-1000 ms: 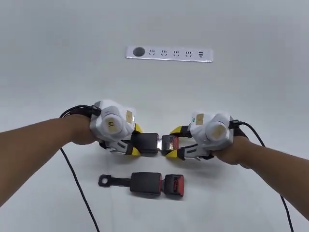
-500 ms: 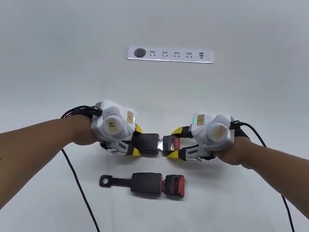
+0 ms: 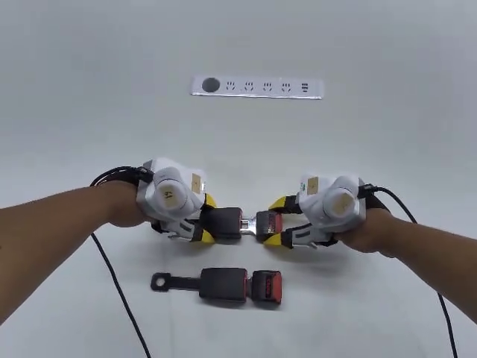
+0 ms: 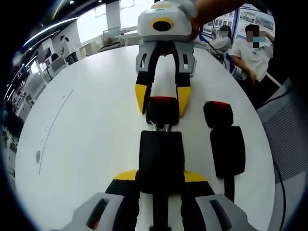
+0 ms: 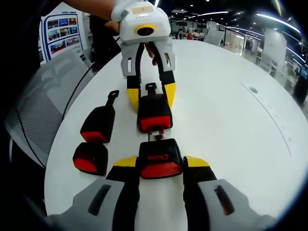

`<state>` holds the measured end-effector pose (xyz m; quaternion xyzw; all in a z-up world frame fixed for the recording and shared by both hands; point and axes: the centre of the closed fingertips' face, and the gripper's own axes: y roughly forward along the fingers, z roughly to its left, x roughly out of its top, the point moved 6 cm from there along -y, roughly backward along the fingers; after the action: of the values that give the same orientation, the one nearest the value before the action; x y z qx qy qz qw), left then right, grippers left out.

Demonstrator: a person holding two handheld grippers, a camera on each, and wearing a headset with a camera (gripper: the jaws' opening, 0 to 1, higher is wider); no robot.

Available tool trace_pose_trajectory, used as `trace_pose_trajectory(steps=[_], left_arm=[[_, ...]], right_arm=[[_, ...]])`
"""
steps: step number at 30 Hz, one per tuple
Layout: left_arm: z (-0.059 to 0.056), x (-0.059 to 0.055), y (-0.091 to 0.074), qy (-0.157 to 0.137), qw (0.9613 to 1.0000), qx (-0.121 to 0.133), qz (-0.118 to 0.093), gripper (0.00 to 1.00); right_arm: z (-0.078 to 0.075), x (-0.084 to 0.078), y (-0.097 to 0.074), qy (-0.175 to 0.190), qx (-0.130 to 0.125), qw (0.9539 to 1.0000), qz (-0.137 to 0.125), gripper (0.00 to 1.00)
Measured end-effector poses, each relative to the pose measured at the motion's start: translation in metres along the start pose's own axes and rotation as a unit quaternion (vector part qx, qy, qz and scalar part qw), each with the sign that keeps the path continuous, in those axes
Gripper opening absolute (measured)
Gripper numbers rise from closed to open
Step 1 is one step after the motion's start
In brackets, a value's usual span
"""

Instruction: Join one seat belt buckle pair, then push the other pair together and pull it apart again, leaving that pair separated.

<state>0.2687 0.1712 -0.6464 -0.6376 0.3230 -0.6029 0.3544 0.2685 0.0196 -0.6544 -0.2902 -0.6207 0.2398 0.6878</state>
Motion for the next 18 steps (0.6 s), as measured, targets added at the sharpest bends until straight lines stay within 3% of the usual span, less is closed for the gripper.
trace_pose_trajectory(steps=[18], left_arm=[[-0.001,0.002,0.000,-0.001,1.0000,0.001,0.002,0.33]], right_arm=[[-0.003,-0.022,-0.024,0.004,-0.002,1.0000,0.003,0.33]])
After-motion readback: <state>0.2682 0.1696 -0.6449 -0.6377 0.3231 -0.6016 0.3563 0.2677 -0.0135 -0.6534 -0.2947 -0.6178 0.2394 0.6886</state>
